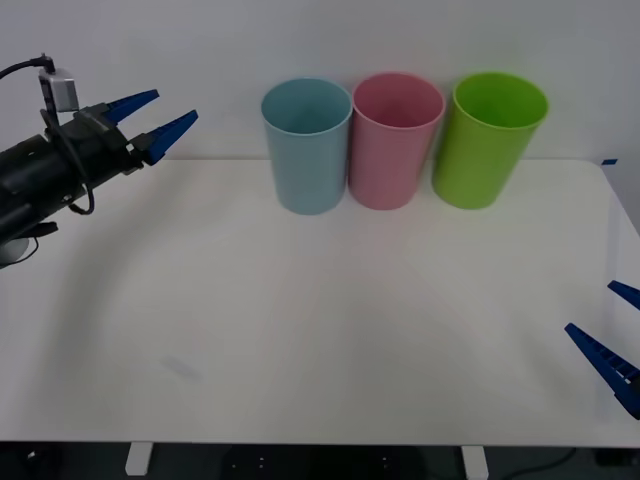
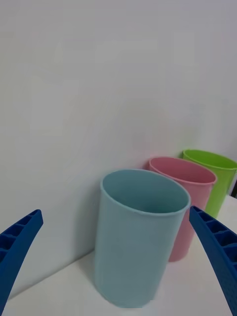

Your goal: Grasp the object on the table and drop it into the matching bin: aluminum can to the light blue bin, PET bottle to the pink bin.

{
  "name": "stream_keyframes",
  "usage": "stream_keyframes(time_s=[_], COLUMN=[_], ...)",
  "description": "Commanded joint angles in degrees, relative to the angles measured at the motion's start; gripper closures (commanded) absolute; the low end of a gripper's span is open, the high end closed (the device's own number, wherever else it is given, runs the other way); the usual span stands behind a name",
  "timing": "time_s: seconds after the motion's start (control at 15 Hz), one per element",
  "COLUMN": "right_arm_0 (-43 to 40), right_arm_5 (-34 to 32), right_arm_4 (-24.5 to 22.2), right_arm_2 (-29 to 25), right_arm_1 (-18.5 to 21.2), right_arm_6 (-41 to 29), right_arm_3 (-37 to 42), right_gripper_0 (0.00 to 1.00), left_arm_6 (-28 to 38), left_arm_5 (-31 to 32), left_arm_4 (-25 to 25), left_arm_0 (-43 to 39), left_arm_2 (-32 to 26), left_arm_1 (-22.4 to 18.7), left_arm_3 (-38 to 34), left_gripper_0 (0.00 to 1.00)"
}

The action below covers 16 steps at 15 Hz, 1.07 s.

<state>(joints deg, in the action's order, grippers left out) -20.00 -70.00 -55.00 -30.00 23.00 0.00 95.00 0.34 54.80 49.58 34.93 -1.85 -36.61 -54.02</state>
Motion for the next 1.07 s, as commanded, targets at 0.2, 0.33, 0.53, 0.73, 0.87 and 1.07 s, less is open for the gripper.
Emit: stream_keyframes(time_s=[0.2,0.33,0.53,0.73,0.87,1.07], right_arm_0=[0.00,0.00,0.00,0.00,0.00,0.00], right_arm_5=[0.00,0.00,0.00,0.00,0.00,0.00], right_arm_4=[0.00,0.00,0.00,0.00,0.00,0.00], right_arm_2=[0.00,0.00,0.00,0.00,0.00,0.00], right_arm_1=[0.00,0.00,0.00,0.00,0.00,0.00], right_arm_6=[0.00,0.00,0.00,0.00,0.00,0.00], right_arm_3=[0.00,0.00,0.00,0.00,0.00,0.00], right_gripper_0=[0.00,0.00,0.00,0.00,0.00,0.00], left_arm_6=[-1.92,-2.71,-4.82,-6.41,-6.23,-5.79], left_arm_5=[6.11,8.22,10.15,10.85,11.82,15.16], left_arm_4=[-0.01,2.10,3.94,3.94,3.94,3.86], left_arm_0=[-9.71,-14.37,-21.22,-27.46,-30.89,-35.81], left_arm_2=[-6.59,-10.55,-16.00,-18.46,-20.57,-23.91], left_arm_1=[-1.80,-2.07,-2.24,-3.30,-3.65,-4.09], left_arm_3=[-4.42,-7.41,-12.07,-16.03,-18.31,-20.16], left_gripper_0=[0.00,0.00,0.00,0.00,0.00,0.00])
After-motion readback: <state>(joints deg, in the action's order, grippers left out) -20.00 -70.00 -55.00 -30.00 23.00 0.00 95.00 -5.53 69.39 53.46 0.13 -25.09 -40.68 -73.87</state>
